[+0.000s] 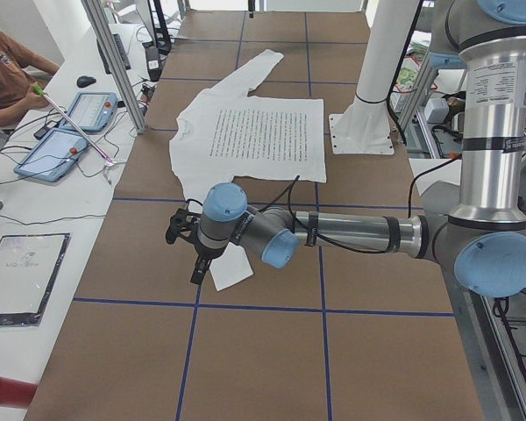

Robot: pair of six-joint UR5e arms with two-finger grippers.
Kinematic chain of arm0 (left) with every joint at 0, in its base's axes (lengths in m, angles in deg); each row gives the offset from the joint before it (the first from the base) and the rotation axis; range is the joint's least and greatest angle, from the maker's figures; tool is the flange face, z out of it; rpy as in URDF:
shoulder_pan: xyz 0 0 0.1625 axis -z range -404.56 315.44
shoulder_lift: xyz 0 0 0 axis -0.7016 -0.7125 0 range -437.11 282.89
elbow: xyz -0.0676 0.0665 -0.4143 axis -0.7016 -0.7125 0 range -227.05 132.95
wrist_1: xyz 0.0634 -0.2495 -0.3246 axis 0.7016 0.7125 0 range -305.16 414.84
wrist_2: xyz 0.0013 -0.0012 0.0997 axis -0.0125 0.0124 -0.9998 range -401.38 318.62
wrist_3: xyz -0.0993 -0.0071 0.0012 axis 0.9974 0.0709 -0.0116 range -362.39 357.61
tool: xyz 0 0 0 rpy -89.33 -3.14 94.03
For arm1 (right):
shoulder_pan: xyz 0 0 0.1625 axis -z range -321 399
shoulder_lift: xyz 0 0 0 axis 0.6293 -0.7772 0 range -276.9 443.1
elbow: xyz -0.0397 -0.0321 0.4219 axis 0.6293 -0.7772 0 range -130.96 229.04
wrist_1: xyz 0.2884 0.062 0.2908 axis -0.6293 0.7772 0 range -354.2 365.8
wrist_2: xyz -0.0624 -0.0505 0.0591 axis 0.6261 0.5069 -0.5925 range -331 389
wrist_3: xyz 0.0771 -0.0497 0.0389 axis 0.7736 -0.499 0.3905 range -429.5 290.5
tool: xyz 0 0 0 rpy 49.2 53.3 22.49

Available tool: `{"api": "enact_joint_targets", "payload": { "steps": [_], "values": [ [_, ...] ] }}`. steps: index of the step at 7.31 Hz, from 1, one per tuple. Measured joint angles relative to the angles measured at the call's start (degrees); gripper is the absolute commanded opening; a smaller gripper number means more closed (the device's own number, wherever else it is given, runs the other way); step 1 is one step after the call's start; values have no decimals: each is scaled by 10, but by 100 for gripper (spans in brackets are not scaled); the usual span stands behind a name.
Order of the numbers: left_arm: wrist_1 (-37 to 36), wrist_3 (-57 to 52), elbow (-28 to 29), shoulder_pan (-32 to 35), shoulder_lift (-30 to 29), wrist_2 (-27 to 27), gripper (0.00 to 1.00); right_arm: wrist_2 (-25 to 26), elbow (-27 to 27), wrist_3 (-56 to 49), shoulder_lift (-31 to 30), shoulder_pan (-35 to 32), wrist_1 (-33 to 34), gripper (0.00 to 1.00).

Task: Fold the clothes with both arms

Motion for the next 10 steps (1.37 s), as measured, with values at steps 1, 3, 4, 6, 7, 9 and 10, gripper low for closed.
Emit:
{"api": "enact_joint_targets", "payload": {
  "steps": [1,3,4,6,7,9,10],
  "values": [
    [1,0,2,0,0,1,100,0,0,0,0,0,-1,100],
    [3,-1,5,-1,-1,3,100,0,-5,1,-2,3,-30,100],
    [3,-1,6,-1,0,4,100,1,-12,1,-4,7,-52,100],
    [3,-2,5,-1,3,5,100,-5,-17,12,-15,31,-87,100],
    [3,-3,4,-1,3,5,100,-11,-18,53,-27,52,-114,98],
    [14,-3,3,-2,4,5,100,3,-26,208,-50,117,-215,92],
    [19,-2,3,-3,4,5,100,13,-36,271,-66,143,-285,86]
  ]
}}
